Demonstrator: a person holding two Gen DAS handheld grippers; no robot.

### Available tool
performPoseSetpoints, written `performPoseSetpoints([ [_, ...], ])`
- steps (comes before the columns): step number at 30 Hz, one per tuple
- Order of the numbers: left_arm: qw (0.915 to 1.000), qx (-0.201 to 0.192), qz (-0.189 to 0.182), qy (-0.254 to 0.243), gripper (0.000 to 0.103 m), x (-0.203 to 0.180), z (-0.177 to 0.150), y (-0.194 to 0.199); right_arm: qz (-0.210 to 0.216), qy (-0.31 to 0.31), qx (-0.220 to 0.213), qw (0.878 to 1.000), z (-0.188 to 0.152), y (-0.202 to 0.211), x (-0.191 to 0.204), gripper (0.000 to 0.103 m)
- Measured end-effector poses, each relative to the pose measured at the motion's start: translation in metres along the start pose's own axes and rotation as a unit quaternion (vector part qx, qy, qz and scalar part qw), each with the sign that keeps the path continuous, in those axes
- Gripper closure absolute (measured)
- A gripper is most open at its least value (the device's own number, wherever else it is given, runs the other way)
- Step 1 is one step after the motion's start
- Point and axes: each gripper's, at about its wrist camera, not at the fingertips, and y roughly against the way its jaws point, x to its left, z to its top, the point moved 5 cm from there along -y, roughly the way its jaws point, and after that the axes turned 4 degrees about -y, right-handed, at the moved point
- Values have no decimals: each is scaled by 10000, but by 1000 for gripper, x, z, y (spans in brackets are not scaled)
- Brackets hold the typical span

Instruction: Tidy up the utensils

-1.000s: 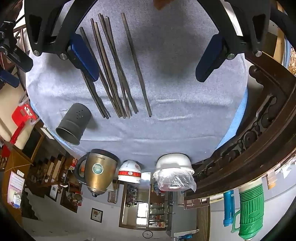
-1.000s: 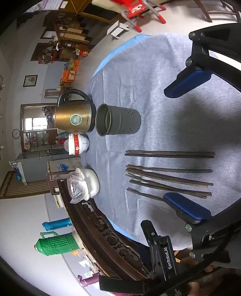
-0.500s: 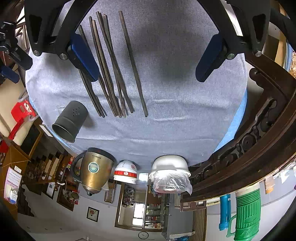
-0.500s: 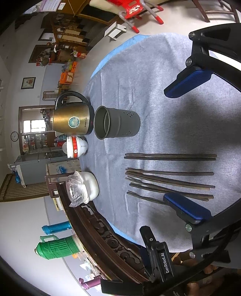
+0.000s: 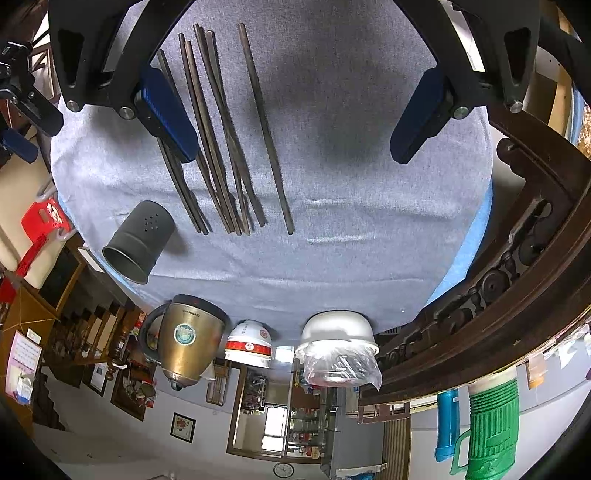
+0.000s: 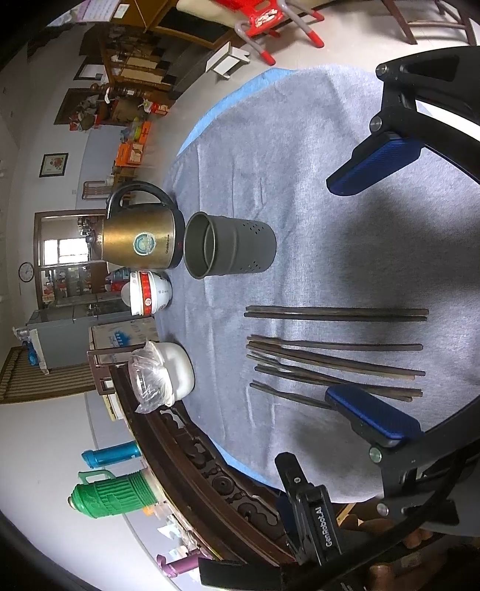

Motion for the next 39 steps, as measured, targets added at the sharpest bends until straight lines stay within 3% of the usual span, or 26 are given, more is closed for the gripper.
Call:
performPoseSetpoints([
  [39,9998,93,-127,-92,0,-5,0,-7,83,-125,143,9998,3,-7,-6,0],
])
